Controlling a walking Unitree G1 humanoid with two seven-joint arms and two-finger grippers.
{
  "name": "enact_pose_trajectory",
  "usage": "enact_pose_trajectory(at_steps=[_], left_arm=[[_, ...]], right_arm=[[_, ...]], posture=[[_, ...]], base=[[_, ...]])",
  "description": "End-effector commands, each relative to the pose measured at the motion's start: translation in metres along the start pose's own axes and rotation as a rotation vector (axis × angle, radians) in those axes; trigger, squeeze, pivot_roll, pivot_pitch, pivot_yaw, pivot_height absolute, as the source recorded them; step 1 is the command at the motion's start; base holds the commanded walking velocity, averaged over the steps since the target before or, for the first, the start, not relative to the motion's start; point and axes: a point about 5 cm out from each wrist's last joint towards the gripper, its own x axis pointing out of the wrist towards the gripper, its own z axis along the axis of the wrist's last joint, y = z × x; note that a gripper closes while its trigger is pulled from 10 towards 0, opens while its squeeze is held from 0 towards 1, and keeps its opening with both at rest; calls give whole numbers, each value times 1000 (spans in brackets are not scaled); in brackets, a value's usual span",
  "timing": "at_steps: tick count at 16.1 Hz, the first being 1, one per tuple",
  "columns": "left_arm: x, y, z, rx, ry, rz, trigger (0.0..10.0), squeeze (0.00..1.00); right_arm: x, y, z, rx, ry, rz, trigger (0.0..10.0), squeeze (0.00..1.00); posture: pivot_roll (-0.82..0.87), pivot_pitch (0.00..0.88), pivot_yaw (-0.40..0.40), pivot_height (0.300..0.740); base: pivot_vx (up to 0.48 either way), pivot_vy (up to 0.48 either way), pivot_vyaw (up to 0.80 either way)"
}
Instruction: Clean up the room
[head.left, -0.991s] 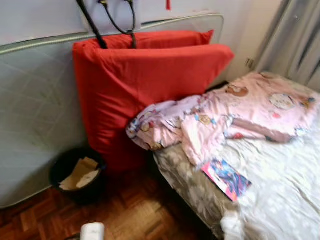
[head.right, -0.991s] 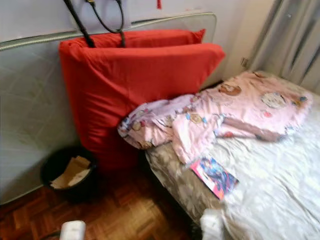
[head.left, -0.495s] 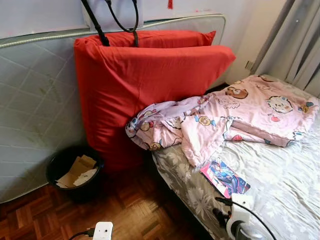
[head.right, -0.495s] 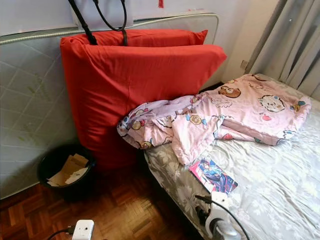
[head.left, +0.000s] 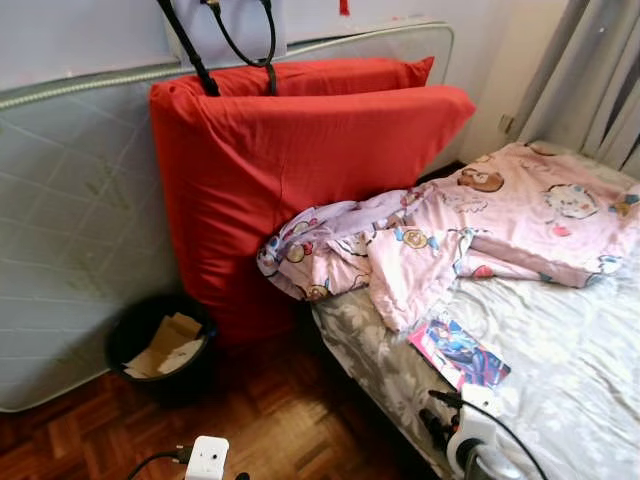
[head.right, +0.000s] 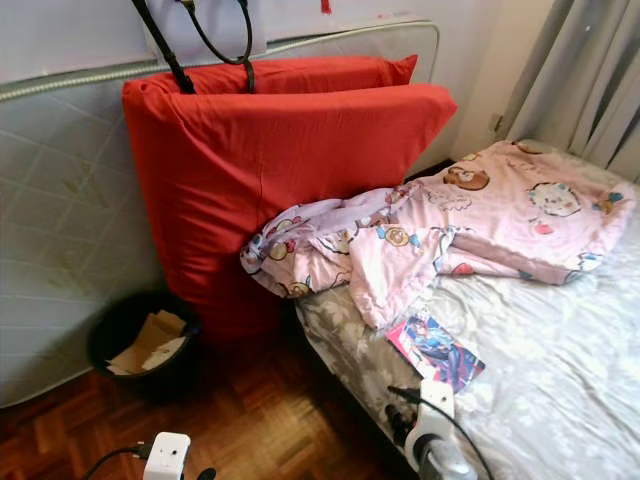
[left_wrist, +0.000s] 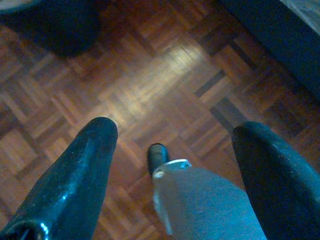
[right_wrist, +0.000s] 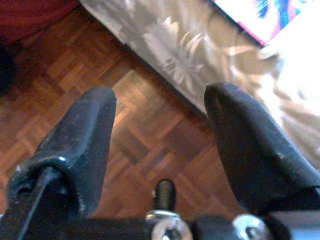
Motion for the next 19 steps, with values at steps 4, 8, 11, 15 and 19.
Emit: enact_pose_trajectory(at_steps=[4,8,11,15,19], left_arm=[[-6,-4,-12,0,-1,-4,10000,0],[10,0,94,5,-444,53,10000,0],[-1,18,171,16,-754,125,10000,0],[-11,16,173,-37,-858,141,10000,0],[-26,-9,149,-31,-891,90,10000,0]], right_arm=[[-4,-8,-5,18,-39,-33,10000,0],[-10,-21,2,15,-172,-19,10000,0],[-10,-14,16,14,-287,4,10000,0],[-10,10,83,-53,-578,67,10000,0],[-23,-16,80,-80,-626,49,10000,0]], posture=[[69,0,-16,740],[43,0,-24,740],[38,0,-27,740],[20,0,-37,740],[-11,0,-86,740]], base=[[0,0,0],[0,0,0],[0,0,0],[0,0,0],[0,0,0]])
